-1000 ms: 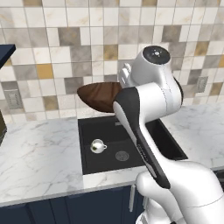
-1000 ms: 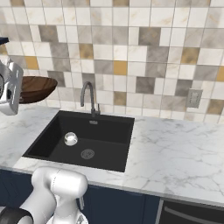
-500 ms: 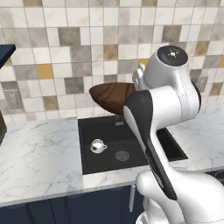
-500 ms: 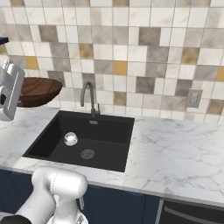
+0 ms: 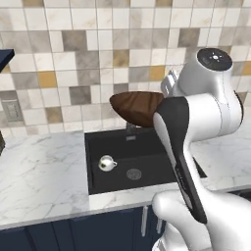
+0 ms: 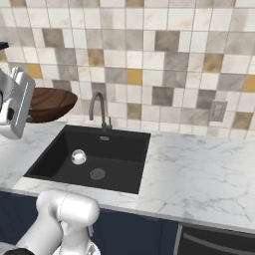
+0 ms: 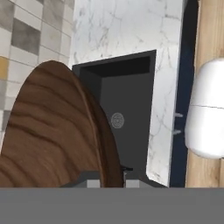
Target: Pick the mug and place it in the sink. Pick the bowl and place it in the open cabinet and then close the cabinet.
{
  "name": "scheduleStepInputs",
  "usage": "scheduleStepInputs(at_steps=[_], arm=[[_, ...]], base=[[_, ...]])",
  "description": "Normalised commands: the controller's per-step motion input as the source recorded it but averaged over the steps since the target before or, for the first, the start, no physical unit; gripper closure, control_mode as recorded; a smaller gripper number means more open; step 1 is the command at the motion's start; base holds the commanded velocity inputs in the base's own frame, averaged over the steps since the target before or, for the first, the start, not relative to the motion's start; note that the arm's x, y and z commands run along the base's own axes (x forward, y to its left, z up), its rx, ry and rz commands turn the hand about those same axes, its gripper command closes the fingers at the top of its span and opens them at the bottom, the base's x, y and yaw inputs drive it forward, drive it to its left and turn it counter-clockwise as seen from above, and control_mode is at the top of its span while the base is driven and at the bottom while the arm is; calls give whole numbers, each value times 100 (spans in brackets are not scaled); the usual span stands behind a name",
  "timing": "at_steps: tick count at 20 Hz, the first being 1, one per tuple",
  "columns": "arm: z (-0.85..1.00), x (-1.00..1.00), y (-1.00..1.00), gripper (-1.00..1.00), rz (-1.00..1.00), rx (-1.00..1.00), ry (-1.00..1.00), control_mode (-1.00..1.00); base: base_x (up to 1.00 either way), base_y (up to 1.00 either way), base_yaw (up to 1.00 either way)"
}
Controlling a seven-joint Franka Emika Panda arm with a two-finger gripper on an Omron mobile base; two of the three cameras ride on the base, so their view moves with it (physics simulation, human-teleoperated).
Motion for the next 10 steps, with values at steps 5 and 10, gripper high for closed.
scheduleStepInputs(at_steps=[5,10], arm=[[0,0,0,100,0,0,0,100],[0,0,0,100,0,0,0,100]], base=[[-74,-21,0],[-100,50,1]])
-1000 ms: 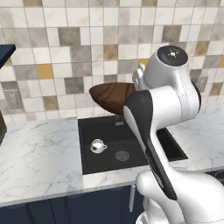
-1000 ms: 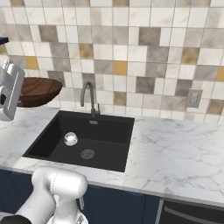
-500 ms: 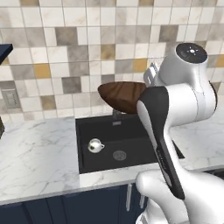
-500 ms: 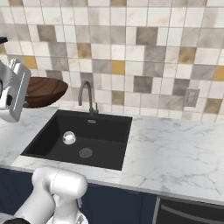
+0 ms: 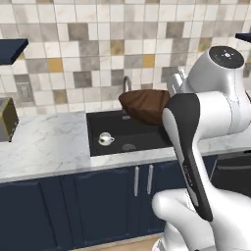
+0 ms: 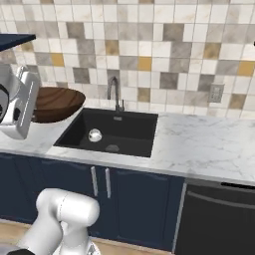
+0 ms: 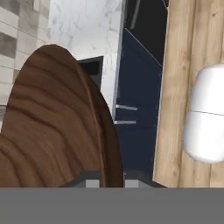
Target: Pick the mug and place it in the sink. Pick the bowl and place it in the open cabinet and then close the cabinet.
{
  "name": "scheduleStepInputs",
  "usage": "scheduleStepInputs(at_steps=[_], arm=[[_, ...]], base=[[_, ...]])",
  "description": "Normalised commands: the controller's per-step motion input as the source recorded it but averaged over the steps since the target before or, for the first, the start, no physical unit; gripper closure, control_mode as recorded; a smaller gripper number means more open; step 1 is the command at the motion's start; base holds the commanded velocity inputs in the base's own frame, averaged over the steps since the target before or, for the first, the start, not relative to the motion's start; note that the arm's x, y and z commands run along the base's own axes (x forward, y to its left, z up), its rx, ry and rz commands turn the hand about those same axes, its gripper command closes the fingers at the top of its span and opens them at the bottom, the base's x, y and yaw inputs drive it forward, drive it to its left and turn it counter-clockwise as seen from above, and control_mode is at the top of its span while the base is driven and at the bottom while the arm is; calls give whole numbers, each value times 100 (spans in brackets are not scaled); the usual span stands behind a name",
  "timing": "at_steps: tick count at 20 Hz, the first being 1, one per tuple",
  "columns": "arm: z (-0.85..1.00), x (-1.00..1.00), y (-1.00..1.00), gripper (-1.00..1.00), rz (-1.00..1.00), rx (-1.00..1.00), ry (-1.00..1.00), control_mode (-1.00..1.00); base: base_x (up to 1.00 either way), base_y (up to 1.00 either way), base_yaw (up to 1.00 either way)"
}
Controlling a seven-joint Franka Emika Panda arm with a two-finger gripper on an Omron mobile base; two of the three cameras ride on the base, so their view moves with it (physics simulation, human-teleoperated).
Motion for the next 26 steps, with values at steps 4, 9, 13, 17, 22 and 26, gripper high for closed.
scheduleStepInputs(at_steps=[4,9,13,17,22,26], arm=[[0,0,0,100,0,0,0,100],[0,0,0,100,0,0,0,100],[0,0,0,100,0,0,0,100],[0,0,0,100,0,0,0,100],[0,0,0,100,0,0,0,100],[0,0,0,100,0,0,0,100]], base=[[-100,88,0],[-100,100,-1],[-76,100,0],[-71,100,0],[-58,53,0],[-4,-47,-7]])
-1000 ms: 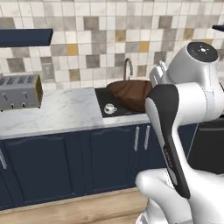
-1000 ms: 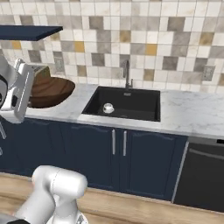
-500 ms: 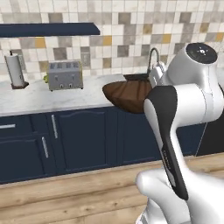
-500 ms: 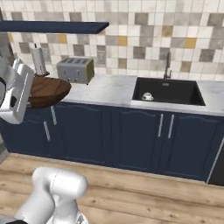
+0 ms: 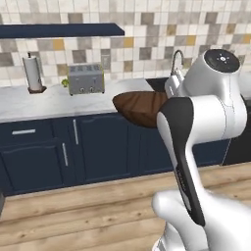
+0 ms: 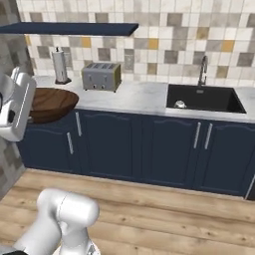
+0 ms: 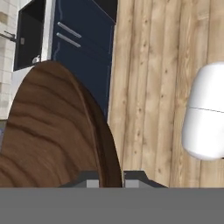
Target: Pick the mug and place it in the sink. Pick the bowl and place it in the open cabinet and then close the cabinet.
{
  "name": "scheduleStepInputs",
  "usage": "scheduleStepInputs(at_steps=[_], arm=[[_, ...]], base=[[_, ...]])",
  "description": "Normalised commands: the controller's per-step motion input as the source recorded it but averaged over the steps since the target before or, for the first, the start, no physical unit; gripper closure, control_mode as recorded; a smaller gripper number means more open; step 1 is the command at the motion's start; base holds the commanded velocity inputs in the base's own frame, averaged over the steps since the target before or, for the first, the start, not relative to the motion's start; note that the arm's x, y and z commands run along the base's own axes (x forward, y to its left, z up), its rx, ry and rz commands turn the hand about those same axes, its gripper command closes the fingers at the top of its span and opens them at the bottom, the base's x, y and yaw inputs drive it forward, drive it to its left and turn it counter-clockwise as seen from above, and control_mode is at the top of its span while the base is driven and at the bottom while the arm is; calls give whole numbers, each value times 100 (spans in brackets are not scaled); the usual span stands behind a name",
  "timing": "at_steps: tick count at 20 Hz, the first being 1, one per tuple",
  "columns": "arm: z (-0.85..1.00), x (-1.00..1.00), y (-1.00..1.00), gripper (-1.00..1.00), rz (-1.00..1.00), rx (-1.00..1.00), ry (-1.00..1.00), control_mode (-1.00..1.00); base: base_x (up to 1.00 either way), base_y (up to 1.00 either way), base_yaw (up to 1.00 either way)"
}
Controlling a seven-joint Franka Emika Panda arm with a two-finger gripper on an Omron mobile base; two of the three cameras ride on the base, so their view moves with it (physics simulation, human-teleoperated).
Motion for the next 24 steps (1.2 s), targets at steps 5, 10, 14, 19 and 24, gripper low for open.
scheduleStepInputs(at_steps=[5,10,14,19,24], arm=[[0,0,0,100,0,0,0,100],[0,0,0,100,0,0,0,100],[0,0,0,100,0,0,0,100],[0,0,0,100,0,0,0,100],[0,0,0,100,0,0,0,100]], base=[[0,-80,-15],[-18,-64,5],[-20,-100,18],[-13,-91,28],[-71,-38,70]])
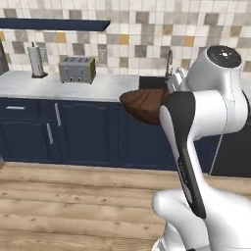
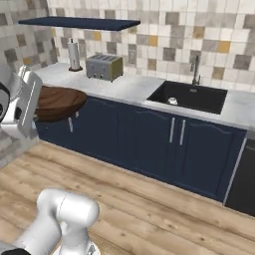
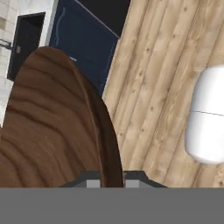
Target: Pick the mug and place it in the sink. Pick the bowl and place it in the open cabinet and then close the cabinet.
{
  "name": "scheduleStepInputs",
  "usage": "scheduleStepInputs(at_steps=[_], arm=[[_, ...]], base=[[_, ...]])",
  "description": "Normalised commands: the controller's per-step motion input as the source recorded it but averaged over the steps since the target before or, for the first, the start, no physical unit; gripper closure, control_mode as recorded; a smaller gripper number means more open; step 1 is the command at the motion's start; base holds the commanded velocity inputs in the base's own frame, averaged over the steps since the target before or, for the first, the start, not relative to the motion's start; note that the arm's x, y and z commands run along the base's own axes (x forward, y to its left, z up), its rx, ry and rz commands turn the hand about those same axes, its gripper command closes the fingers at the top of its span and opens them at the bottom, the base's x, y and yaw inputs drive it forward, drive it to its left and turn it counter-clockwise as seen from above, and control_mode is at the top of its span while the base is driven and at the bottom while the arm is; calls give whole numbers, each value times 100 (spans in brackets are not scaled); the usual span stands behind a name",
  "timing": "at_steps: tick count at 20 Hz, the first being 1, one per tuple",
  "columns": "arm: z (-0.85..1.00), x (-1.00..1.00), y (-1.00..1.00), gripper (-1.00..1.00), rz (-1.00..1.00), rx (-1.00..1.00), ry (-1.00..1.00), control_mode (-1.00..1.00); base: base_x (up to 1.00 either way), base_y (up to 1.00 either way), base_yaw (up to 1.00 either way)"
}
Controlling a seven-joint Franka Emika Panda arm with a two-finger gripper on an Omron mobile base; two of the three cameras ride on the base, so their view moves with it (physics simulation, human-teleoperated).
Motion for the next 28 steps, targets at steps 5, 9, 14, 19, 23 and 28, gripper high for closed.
scheduleStepInputs(at_steps=[5,9,14,19,23,28], arm=[[0,0,0,100,0,0,0,100],[0,0,0,100,0,0,0,100],[0,0,0,100,0,0,0,100],[0,0,0,100,0,0,0,100],[0,0,0,100,0,0,0,100],[0,0,0,100,0,0,0,100]], base=[[-51,-54,82],[-47,-28,83],[-61,-30,75],[-63,-25,66],[-33,-26,53],[-1,-7,28]])
